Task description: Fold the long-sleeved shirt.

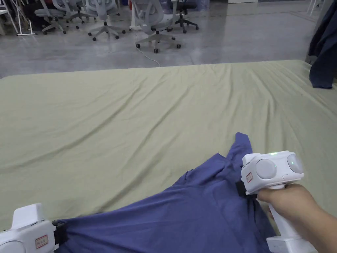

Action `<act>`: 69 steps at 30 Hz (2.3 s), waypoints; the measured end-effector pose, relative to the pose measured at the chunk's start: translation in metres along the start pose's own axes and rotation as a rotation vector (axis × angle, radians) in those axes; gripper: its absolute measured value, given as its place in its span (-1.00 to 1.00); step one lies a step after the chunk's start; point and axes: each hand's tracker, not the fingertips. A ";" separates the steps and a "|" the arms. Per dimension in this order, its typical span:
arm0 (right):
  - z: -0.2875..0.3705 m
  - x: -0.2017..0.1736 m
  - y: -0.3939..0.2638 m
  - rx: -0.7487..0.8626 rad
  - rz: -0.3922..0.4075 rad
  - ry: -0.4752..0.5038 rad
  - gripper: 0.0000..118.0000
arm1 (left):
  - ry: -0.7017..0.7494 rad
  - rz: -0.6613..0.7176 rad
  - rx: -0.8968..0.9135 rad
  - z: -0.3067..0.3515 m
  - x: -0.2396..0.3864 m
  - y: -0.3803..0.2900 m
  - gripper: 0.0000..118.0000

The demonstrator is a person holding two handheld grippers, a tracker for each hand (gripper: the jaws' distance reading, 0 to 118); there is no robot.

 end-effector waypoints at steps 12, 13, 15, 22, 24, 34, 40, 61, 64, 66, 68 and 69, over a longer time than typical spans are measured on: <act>0.244 0.027 -0.103 0.485 -0.051 0.125 -0.84 | -0.132 0.085 0.236 0.153 -0.007 0.006 -0.99; 0.265 0.031 -0.116 0.535 -0.061 0.122 -0.84 | -0.150 0.090 0.261 0.171 -0.007 0.004 -0.99; 0.309 0.035 -0.145 0.622 -0.085 0.132 -0.84 | -0.163 0.126 0.297 0.204 -0.014 -0.002 -0.99; 0.428 0.030 -0.235 0.866 -0.074 0.127 -0.84 | -0.241 0.154 0.420 0.324 -0.017 -0.024 -0.99; 0.450 0.029 -0.251 0.929 -0.065 0.103 -0.84 | -0.223 0.118 0.463 0.351 -0.011 -0.027 -0.99; 0.535 0.045 -0.207 1.119 -0.033 0.067 -0.84 | -0.327 0.038 0.618 0.424 0.037 0.052 -0.99; 0.582 0.080 -0.090 1.113 -0.012 0.158 -0.85 | -0.332 -0.024 0.699 0.438 0.064 0.161 -0.99; 0.602 0.097 0.255 0.976 -0.107 -0.224 -0.85 | -0.090 -0.101 0.704 0.369 0.147 0.475 -0.99; 0.576 0.104 0.274 0.965 -0.133 -0.238 -0.85 | -0.105 -0.098 0.708 0.342 0.147 0.490 -0.99; 0.557 0.114 0.294 0.951 -0.137 -0.238 -0.85 | -0.119 -0.084 0.698 0.319 0.145 0.496 -0.99; 0.521 0.116 0.302 0.918 -0.135 -0.237 -0.85 | -0.120 -0.079 0.685 0.290 0.145 0.496 -1.00; 0.503 0.116 0.304 0.900 -0.132 -0.236 -0.85 | -0.120 -0.083 0.674 0.275 0.145 0.494 -0.99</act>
